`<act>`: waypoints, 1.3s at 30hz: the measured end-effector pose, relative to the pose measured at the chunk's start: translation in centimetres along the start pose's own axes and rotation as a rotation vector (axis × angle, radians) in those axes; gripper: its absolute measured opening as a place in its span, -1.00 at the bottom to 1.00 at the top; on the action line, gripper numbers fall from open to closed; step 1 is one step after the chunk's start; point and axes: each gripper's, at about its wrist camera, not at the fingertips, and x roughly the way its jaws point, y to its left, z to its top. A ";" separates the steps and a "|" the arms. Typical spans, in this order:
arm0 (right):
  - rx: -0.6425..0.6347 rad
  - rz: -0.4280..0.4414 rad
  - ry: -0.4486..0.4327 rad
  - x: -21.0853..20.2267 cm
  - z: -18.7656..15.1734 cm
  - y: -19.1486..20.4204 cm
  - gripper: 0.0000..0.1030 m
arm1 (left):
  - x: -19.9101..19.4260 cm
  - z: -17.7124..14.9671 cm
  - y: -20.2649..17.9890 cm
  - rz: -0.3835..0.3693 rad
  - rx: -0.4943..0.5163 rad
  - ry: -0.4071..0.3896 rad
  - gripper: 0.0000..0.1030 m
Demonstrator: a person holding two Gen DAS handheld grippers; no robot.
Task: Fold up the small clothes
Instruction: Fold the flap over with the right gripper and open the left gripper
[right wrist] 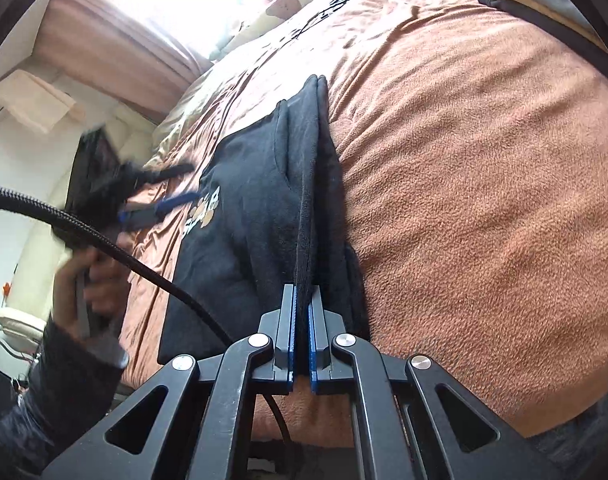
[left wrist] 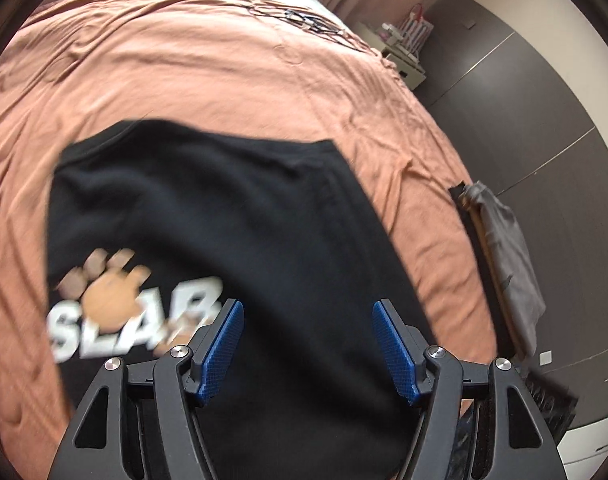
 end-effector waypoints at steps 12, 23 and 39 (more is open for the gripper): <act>0.090 0.054 0.023 -0.7 -0.1 -0.8 -0.57 | -5.3 -9.9 4.9 0.074 -0.007 0.037 0.33; 0.124 0.080 0.019 0.5 -0.7 -1.1 -0.05 | -7.3 -16.2 5.8 0.093 -0.021 0.014 0.33; 0.102 -0.004 -0.011 -1.1 -0.4 1.8 -0.95 | -8.3 -19.3 8.6 0.035 -0.137 -0.065 -0.82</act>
